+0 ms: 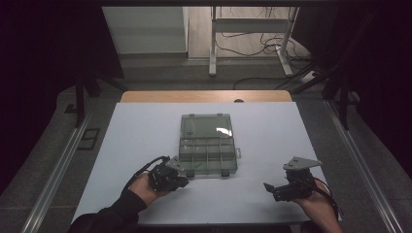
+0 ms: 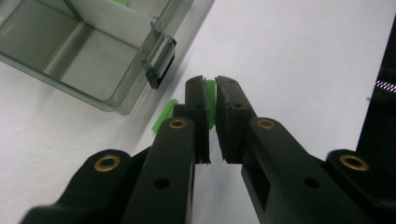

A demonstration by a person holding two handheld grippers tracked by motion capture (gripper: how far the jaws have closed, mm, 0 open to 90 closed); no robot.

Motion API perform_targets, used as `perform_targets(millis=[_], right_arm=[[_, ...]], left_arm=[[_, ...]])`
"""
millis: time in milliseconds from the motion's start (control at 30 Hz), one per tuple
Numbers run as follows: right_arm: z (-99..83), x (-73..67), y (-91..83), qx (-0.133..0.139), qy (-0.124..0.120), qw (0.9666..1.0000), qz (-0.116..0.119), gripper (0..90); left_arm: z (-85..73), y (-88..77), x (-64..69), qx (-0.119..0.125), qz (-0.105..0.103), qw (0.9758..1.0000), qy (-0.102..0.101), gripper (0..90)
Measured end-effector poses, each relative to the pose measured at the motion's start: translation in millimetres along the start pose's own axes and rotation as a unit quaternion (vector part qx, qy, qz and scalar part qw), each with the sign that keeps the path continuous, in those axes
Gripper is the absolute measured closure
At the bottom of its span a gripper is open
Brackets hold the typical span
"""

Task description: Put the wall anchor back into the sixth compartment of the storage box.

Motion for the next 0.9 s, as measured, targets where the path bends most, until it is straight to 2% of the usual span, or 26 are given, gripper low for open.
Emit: perform_targets(millis=[500, 900], right_arm=[[0.0, 0.6, -0.2, 0.002, 0.002, 1.0, 0.001, 0.0], [-0.1, 0.7, 0.0, 0.002, 0.001, 1.0, 0.001, 0.0]], left_arm=[[8.4, -9.5, 7.6, 0.027, 0.003, 0.9996, 0.012, 84.6], [14.0, -14.1, 9.5, 0.05, -0.001, 0.9987, 0.004, 84.6]])
Point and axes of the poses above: each handheld gripper's, and its own axes: y roughly forward along the jaws, z roughly out of its top, x roughly to its right, the point moved 1 cm from there along y, roughly forward along the jaws, and after that the axes turned 3 degrees about -y, right-handed, at the moved point
